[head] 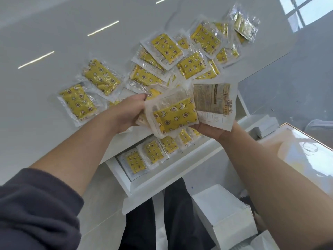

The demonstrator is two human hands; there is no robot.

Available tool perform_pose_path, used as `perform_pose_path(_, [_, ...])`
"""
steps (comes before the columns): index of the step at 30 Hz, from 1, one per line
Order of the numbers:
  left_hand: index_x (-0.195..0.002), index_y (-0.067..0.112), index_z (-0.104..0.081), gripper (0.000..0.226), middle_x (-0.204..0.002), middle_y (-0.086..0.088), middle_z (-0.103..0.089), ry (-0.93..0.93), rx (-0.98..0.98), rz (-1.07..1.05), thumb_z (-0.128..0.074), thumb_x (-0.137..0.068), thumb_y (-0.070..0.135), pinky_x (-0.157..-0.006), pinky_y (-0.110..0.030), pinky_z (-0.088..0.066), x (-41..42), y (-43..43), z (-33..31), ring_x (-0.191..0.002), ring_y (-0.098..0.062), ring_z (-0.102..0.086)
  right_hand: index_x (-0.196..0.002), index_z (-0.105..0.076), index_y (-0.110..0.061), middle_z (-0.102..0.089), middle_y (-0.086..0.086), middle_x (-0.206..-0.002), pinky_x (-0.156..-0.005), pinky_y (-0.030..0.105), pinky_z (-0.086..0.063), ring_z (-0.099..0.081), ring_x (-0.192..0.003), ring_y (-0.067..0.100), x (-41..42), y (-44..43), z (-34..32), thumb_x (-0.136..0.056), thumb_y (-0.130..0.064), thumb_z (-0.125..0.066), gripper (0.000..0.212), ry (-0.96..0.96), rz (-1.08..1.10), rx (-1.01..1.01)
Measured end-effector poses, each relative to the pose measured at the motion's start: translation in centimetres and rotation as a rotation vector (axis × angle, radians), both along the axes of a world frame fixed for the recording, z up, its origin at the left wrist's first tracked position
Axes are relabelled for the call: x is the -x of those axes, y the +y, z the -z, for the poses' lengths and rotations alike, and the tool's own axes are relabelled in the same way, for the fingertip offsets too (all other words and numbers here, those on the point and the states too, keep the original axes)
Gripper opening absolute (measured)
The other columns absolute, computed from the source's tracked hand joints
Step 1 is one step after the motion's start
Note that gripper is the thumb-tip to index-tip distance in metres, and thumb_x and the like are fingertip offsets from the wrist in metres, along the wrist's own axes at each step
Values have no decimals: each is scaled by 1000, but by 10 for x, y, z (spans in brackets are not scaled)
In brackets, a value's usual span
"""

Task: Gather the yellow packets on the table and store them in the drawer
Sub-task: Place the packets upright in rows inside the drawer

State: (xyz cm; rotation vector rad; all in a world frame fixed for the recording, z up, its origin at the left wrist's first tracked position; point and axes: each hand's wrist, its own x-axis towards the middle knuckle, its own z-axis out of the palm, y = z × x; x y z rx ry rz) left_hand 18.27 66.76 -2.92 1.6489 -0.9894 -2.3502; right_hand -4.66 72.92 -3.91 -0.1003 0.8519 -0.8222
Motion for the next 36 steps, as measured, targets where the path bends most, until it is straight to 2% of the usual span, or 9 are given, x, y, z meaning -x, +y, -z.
perform_pose_path(4, [-125,31,-54,74,-117,7,-68,155,-149,-21,-56,-67,76,-69,-32,-58,-4,12,-1,-99,-17,-69,-90,-76,-10,-72,11,-92,-67,40,-61,-70,-81,26,-3,4,3,-50,-31,-94,49,38,-91,36])
perform_pose_path(8, [-120,17,-57,56,-108,-7,-70,132,-45,79,-82,-71,27,-76,-36,-57,1,29,6,-95,-23,-71,-104,-59,-12,-68,7,-86,-61,34,-58,-65,-72,22,-9,6,4,-93,-5,-57,14,411,-260,47])
perform_pose_path(12, [-120,15,-58,28,-91,-5,-68,-47,142,-38,-59,-93,11,-49,-19,-46,14,56,14,-64,-9,-64,-102,-61,-13,-66,6,-92,-73,38,-59,-65,-76,20,-17,17,8,-91,-13,-64,11,601,-205,-57])
perform_pose_path(14, [-121,17,-57,33,-91,-4,-66,-158,204,-105,-60,-90,5,-52,-24,-47,19,74,24,-70,-14,-62,-111,-60,-11,-68,8,-99,-74,37,-59,-67,-84,22,-21,30,15,-90,-17,-67,23,590,-155,-167])
perform_pose_path(19, [-103,30,-58,25,-92,7,-68,-271,245,-353,-71,-85,20,-67,-27,-55,38,119,44,-86,-11,-66,-120,-61,-12,-68,12,-120,-91,49,-53,-66,-106,29,-25,64,43,-89,-22,-67,33,370,-226,-402])
perform_pose_path(23, [-99,40,-63,18,-105,11,-71,-221,67,-469,-67,-84,47,-96,-47,-49,28,155,69,-103,-15,-65,-124,-59,-8,-71,10,-114,-91,49,-54,-68,-103,27,-5,69,63,-87,-13,-68,38,516,-460,-350])
perform_pose_path(28, [-104,34,-64,21,-104,5,-73,-276,-77,-547,-70,-85,38,-94,-50,-51,2,195,103,-99,-21,-69,-120,-59,-13,-72,9,-110,-89,52,-54,-70,-99,28,10,72,86,-85,-9,-70,37,666,-655,-342])
perform_pose_path(33, [-141,22,-41,81,-142,0,-50,-480,-153,-568,-73,-71,50,-104,-47,-40,-24,220,136,-123,-26,-52,-125,-50,-9,-68,10,-107,-83,46,-58,-70,-90,24,10,69,105,-83,-9,-72,47,800,-593,-351])
perform_pose_path(36, [-136,13,-45,59,-130,5,-52,-539,-134,-589,-69,-86,34,-91,-36,-40,-27,220,151,-110,-20,-54,-139,-40,-16,-63,12,-116,-88,48,-56,-66,-101,28,3,66,120,-81,-12,-76,68,867,-602,-329])
